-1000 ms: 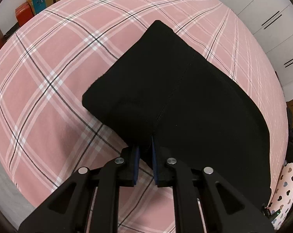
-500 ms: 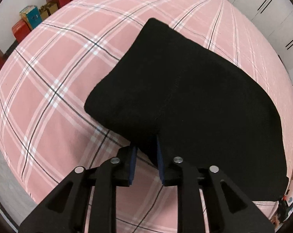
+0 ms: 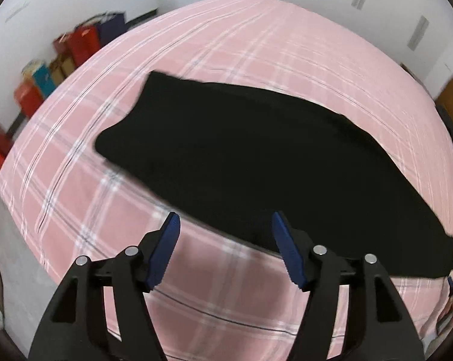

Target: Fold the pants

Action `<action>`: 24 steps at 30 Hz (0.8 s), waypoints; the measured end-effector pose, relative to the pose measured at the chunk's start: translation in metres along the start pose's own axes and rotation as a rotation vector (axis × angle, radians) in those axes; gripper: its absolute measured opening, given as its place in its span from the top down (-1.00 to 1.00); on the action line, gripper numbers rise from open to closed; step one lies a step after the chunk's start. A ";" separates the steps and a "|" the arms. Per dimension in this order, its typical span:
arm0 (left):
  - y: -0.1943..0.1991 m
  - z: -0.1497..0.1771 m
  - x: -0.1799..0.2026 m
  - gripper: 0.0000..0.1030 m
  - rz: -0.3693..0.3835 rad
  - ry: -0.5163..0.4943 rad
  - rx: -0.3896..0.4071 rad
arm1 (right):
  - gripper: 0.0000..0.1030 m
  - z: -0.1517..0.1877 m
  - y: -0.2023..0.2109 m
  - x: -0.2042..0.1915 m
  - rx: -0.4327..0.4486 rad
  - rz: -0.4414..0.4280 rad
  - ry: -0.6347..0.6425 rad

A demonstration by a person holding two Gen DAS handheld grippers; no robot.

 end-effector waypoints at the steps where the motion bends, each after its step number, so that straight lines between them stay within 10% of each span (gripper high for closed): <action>1: 0.001 0.003 0.013 -0.20 -0.005 -0.022 0.008 | -0.30 0.000 0.001 -0.004 0.028 -0.018 0.013; 2: -0.002 0.004 0.016 -0.20 -0.007 -0.031 0.008 | -0.17 -0.001 0.000 -0.010 0.010 -0.096 0.013; 3: -0.003 0.006 0.023 -0.20 0.000 -0.037 0.001 | 0.79 -0.001 -0.001 -0.013 -0.002 -0.148 0.008; 7: -0.006 0.015 0.051 -0.20 0.030 -0.056 -0.024 | 0.73 -0.011 0.031 -0.036 0.105 -0.273 0.066; 13: -0.011 0.028 0.073 -0.20 0.008 -0.107 -0.032 | 0.62 -0.001 -0.009 0.001 -0.003 -0.157 0.055; 17: -0.013 0.035 0.074 -0.22 0.005 -0.117 -0.033 | 0.14 -0.006 -0.008 -0.004 0.013 -0.212 -0.019; 20: -0.016 0.036 0.066 -0.23 0.010 -0.099 -0.038 | 0.62 -0.010 -0.015 -0.012 -0.007 -0.183 -0.008; 24: -0.013 0.038 0.050 -0.23 0.011 -0.078 -0.018 | 0.69 -0.015 0.012 -0.074 0.035 -0.281 0.079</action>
Point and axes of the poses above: each gripper's, at about its wrist camera, not at the fingertips, and y roughly against the way its jaws point, x to its right, z to its underside, the point moved 3 cm from there along -y, roughly the way its jaws point, and after that the axes turned 9 degrees about -z, right-handed, at the moved point
